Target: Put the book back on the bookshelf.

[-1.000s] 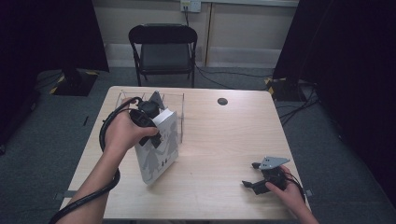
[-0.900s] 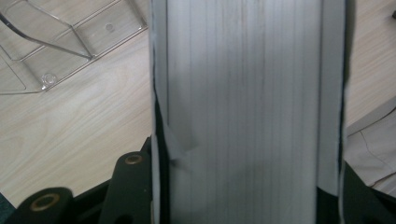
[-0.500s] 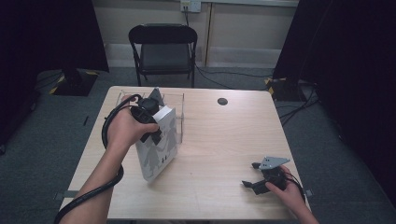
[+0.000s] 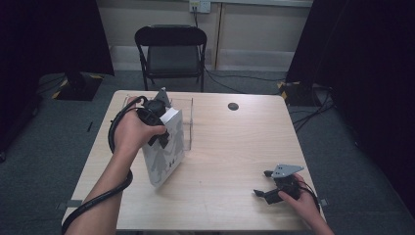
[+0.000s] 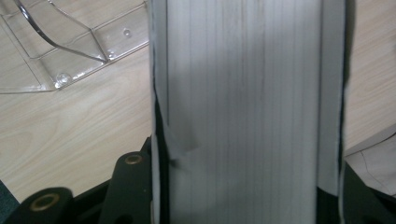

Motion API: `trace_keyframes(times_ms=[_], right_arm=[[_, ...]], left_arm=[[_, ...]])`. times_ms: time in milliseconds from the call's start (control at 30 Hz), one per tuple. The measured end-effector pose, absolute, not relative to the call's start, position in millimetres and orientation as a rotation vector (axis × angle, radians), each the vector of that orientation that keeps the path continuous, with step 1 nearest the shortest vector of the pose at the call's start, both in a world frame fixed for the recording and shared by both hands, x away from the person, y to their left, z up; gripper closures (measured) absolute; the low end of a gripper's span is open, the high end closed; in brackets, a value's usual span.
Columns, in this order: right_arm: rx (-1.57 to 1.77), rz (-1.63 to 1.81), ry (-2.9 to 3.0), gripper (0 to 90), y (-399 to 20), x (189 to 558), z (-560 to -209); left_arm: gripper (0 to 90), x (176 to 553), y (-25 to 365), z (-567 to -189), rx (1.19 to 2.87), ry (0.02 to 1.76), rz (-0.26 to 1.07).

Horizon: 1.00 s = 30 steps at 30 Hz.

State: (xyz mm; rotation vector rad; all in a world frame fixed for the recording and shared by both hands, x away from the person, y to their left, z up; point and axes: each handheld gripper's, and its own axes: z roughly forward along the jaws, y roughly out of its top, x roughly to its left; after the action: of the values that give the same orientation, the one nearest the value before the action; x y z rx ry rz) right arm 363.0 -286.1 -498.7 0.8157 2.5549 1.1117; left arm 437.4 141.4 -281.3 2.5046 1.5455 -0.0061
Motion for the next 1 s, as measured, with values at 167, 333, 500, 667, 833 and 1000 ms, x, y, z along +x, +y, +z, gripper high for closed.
trace_keyframes(times_ms=[167,333,500,667,833,1000], right_arm=[[0.814,1.112,2.555,12.8,-286.2,363.1,-498.8],[0.814,1.112,2.555,12.8,-286.1,363.0,-498.8],[0.814,1.110,2.553,12.8,-286.1,362.9,-498.8],[0.814,1.110,2.554,12.8,-286.1,362.8,-498.8],[0.814,1.110,2.554,12.8,-286.1,362.8,-498.8],[0.814,1.110,2.553,12.8,-286.1,362.8,-498.8]], left_arm=[[53.1,440.0,141.8,-280.8,2.481,1.576,0.015],[53.1,441.9,142.1,-279.5,2.457,1.597,0.019],[53.1,444.4,141.5,-279.9,2.450,1.616,0.022],[53.2,447.2,139.6,-279.1,2.456,1.627,0.033],[53.1,450.3,137.6,-278.4,2.443,1.633,0.031],[53.1,453.4,135.4,-279.8,2.451,1.641,0.028]])
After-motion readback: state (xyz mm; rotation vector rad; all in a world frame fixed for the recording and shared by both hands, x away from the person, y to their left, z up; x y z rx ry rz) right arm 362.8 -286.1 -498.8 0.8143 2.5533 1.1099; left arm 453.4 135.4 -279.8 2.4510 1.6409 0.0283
